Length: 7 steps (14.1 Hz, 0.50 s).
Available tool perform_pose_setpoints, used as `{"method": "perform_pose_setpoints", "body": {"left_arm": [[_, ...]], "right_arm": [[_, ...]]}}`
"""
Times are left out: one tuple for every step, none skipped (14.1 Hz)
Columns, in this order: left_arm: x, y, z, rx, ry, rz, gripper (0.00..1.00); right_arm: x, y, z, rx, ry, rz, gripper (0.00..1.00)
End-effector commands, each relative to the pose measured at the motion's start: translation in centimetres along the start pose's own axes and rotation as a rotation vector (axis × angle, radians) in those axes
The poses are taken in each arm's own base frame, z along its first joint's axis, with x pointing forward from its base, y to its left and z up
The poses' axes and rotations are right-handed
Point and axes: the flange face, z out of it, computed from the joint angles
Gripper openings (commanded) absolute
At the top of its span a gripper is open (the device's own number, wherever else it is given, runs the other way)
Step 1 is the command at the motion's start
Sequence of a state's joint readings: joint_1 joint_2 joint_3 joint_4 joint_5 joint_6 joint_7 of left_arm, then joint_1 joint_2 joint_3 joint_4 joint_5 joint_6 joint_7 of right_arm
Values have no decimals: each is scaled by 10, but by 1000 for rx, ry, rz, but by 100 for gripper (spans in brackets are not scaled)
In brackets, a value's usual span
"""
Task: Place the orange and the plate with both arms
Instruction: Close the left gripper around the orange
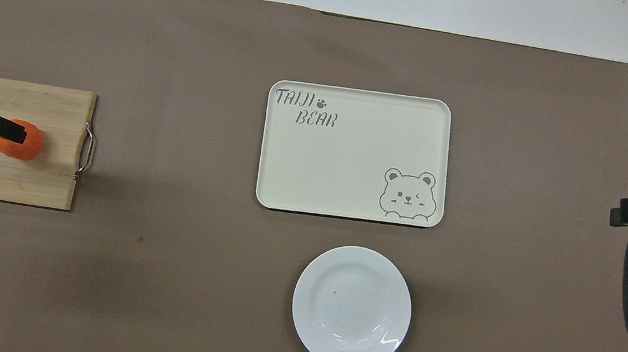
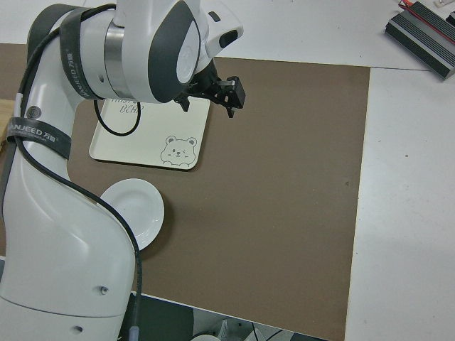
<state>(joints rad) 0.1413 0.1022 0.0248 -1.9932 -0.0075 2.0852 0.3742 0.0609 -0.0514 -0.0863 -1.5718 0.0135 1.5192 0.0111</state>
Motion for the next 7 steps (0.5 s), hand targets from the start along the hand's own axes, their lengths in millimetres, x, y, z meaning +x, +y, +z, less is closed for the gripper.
{"method": "perform_pose_setpoints", "body": {"left_arm": [[-8,-22,28,-2,2,-25,100],[-8,-28,39,0,6,-29,100],[-9,-32,49,1,11,-38,100],[-9,-33,55,2,17,-41,100],[-12,-31,63,-2,11,-45,100],[-14,-30,68,-18,13,-58,100],[-13,-30,73,-45,23,-85,100]], "right_arm": [[2,3,-2,-5,-6,-10,100],[2,3,-2,-5,-6,-10,100],[2,3,-2,-5,-6,-10,100],[2,3,-2,-5,-6,-10,100],[2,3,-2,-5,-8,-10,100],[2,3,-2,-5,-8,-10,100],[2,3,-2,-5,-6,-10,100]]}}
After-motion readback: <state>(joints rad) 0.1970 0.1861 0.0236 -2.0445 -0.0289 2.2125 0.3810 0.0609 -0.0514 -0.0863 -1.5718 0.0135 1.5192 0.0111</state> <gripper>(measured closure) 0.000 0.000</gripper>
